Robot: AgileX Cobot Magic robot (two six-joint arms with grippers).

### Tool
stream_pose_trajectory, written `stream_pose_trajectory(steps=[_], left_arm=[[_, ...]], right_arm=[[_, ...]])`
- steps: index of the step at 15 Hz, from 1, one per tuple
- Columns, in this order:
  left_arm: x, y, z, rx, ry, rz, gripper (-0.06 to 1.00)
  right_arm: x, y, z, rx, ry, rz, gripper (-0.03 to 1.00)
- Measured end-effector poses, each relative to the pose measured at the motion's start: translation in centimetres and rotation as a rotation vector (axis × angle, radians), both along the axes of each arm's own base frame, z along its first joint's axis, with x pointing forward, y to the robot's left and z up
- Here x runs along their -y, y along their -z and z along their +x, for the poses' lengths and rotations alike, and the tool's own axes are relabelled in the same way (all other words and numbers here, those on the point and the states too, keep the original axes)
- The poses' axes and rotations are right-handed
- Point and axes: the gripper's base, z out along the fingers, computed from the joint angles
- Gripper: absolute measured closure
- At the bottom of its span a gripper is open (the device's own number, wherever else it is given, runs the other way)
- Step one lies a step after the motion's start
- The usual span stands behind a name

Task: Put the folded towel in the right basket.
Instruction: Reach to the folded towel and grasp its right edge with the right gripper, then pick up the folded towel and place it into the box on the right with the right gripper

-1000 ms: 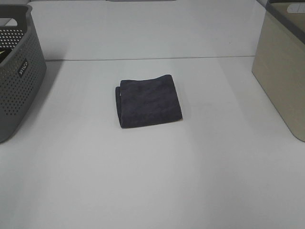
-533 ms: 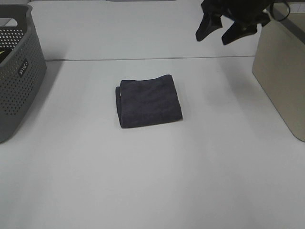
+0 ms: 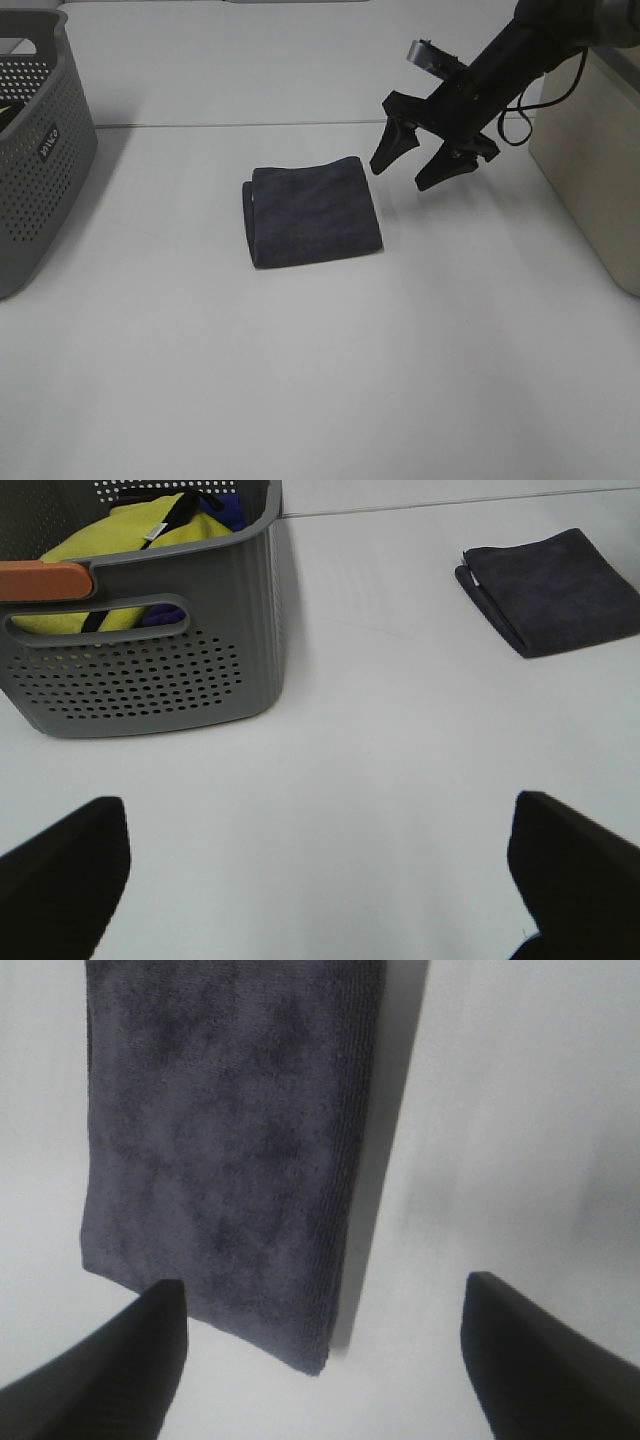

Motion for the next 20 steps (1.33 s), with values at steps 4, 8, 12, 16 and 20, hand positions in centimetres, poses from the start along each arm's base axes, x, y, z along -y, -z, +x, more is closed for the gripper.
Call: stream_pose_trajectory(steps=[4,8,12,16,20], left_arm=[[0.0,0.0,0.0,0.0,0.0,0.0,-0.03],[0.0,0.0,0.0,0.0,0.0,0.0,-0.03],[0.0,0.0,0.0,0.0,0.0,0.0,-0.03],[0.0,0.0,0.0,0.0,0.0,0.0,-0.03],[0.0,0.0,0.0,0.0,0.0,0.0,-0.03]], right_arm=[[-0.4,3.9,1.0,-0.052,-0.009,0.02,0.25],[-2.5,5.5,0.7,-0.071,-0.039,0.082,0.26],[-4.7,6.5,0.1,-0.059,-0.069,0.069,0.64],[-5.1,6.6,0.0,-0.051,-0.079,0.059,0.92],[-5.0,2.0,0.1,0.033,-0.102,0.052,0.92]])
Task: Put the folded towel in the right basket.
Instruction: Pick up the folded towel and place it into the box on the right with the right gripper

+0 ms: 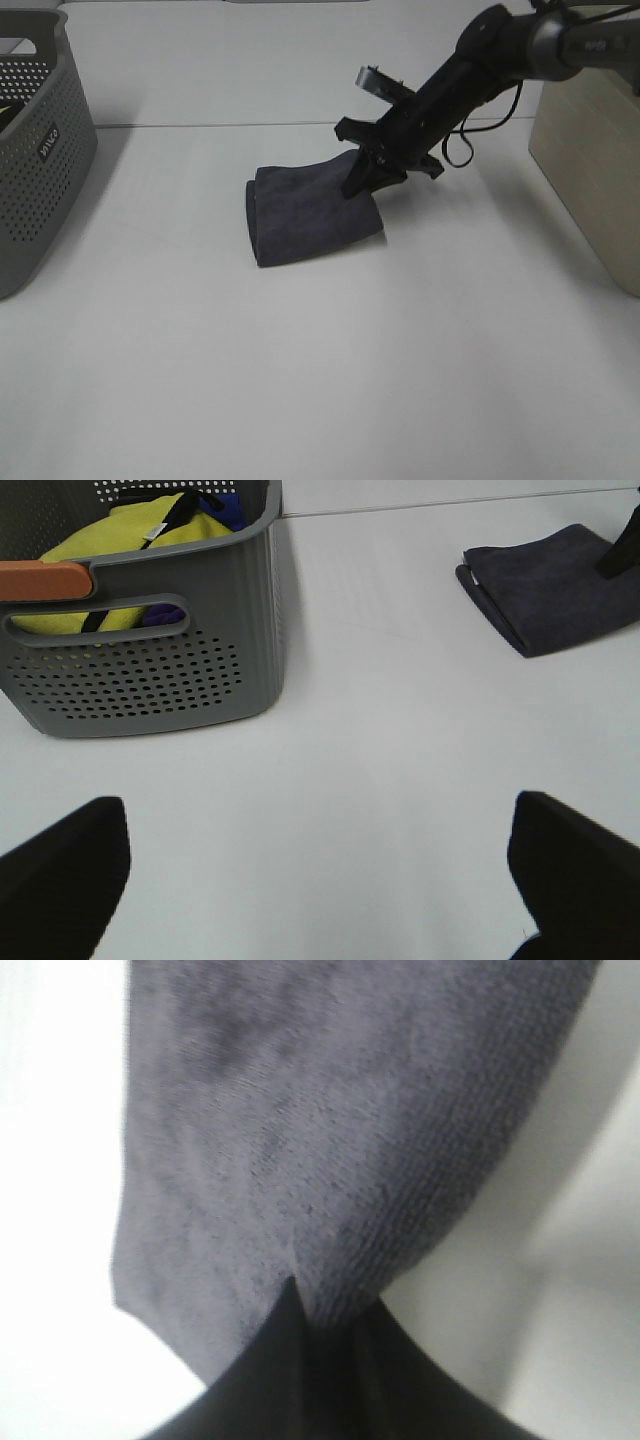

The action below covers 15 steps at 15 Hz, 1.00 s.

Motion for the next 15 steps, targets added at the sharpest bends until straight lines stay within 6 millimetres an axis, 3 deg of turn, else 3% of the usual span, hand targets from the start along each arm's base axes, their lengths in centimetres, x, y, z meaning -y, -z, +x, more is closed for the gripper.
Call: stream_pose_trajectory(steps=[2,7,13,14,15], left_arm=[[0.0,0.0,0.0,0.0,0.0,0.0,-0.03],[0.0,0.0,0.0,0.0,0.0,0.0,-0.03],[0.0,0.0,0.0,0.0,0.0,0.0,-0.03],[0.0,0.0,0.0,0.0,0.0,0.0,-0.03],[0.0,0.0,0.0,0.0,0.0,0.0,-0.03]], right_arm=[[0.5,-6.4,-0.5,0.119,-0.009,-0.022,0.92],[3.9,-18.3,-4.3,0.302,0.039,-0.25,0.92],[8.3,-28.5,-9.8,0.544,0.128,-0.495,0.92],[10.8,-30.9,-11.2,0.591,0.212,-0.507,0.92],[12.7,-31.5,-11.4,0.595,0.267,-0.52,0.92]])
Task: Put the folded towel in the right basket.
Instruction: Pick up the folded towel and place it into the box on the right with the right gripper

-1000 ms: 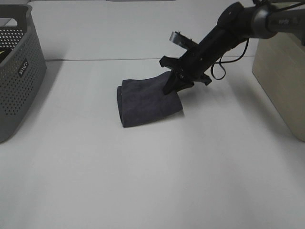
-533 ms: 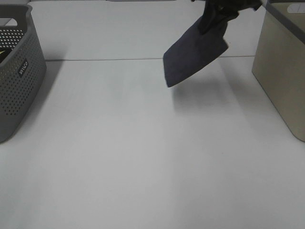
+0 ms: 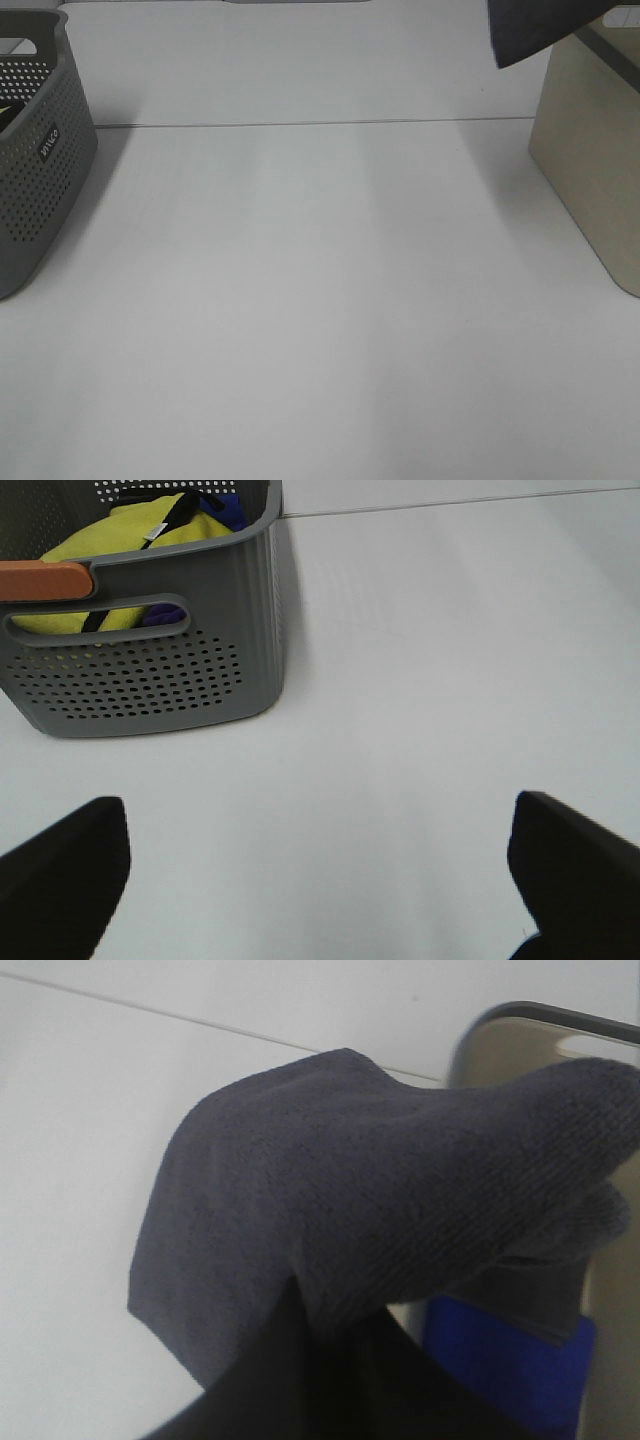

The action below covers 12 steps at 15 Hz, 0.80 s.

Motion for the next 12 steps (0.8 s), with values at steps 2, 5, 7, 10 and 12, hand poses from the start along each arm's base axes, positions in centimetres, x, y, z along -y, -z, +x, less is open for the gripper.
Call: stream_pose_trajectory(steps=[2,5,7,10,12], left_arm=[[0.0,0.0,0.0,0.0,0.0,0.0,-0.03],[0.0,0.0,0.0,0.0,0.0,0.0,-0.03],[0.0,0.0,0.0,0.0,0.0,0.0,-0.03],[0.0,0.0,0.0,0.0,0.0,0.0,-0.03],[0.0,0.0,0.0,0.0,0.0,0.0,-0.03]], right_arm=[[3.6,-0.2,0.1,0.006,0.105,0.014,0.92],[10.1,0.0,-0.1,0.0,0.279,0.112,0.92],[13.4,0.8,0.0,-0.016,0.362,0.177,0.92],[16.0,4.1,1.9,-0.096,0.414,0.212,0.92],[16.3,6.8,3.7,-0.161,0.409,0.239,0.92]])
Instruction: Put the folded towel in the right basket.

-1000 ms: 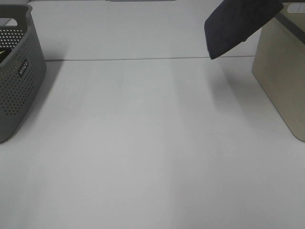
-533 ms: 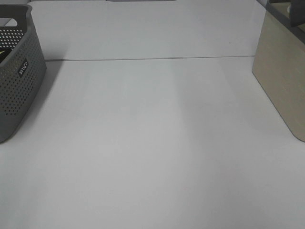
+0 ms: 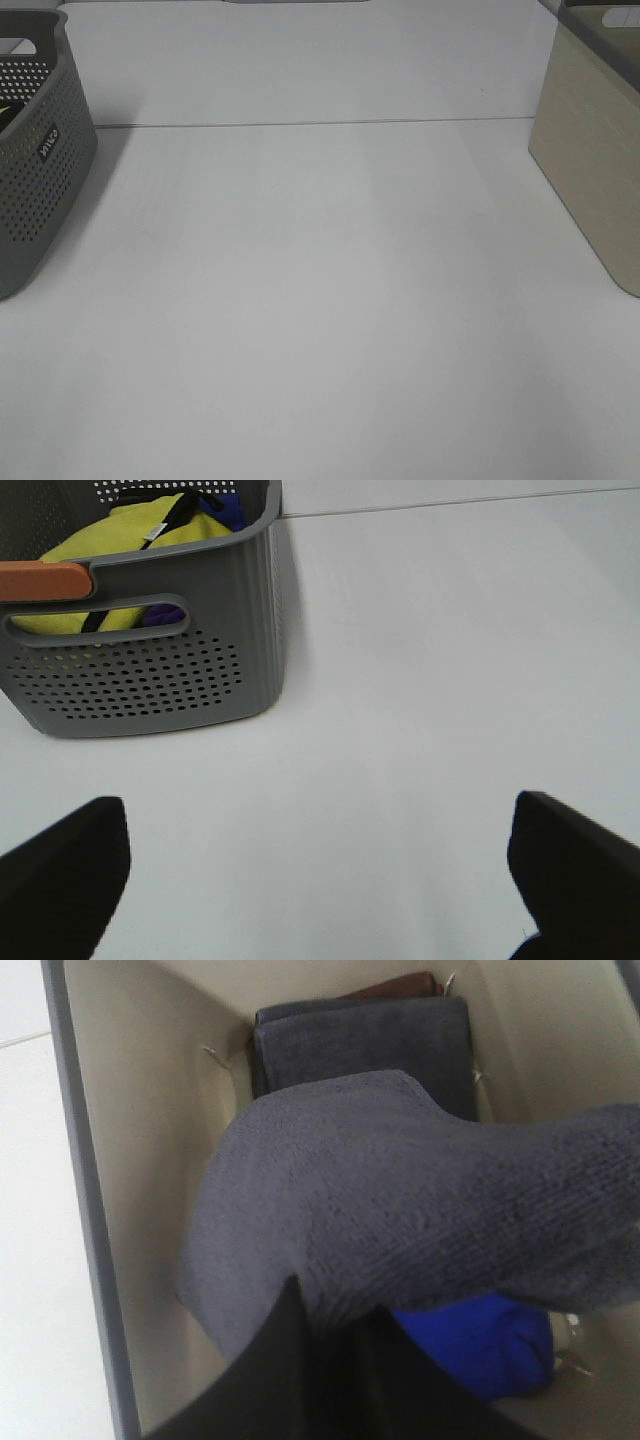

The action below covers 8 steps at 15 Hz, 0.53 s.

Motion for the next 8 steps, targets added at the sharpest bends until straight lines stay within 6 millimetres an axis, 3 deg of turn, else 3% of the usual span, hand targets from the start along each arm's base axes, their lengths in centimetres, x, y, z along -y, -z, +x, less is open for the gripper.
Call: stream_pose_trajectory(steps=[1,3,4,5,6,8], left_arm=[[0.0,0.0,0.0,0.0,0.0,0.0,-0.03],[0.0,0.0,0.0,0.0,0.0,0.0,-0.03],[0.0,0.0,0.0,0.0,0.0,0.0,-0.03],[0.0,0.0,0.0,0.0,0.0,0.0,-0.03],[0.0,0.0,0.0,0.0,0.0,0.0,-0.03],[0.0,0.0,0.0,0.0,0.0,0.0,-0.03]], right_arm=[[0.1,1.1,0.6,-0.021,-0.005,0.018,0.9],[0.3,2.6,1.5,-0.054,-0.008,0.034,0.75],[0.3,2.9,1.6,-0.06,-0.008,0.036,0.62],[0.3,2.9,1.6,-0.06,-0.008,0.039,0.56],[0.1,2.7,1.6,-0.051,-0.012,0.055,0.35],[-1.1,2.4,1.8,-0.044,-0.04,0.055,0.29]])
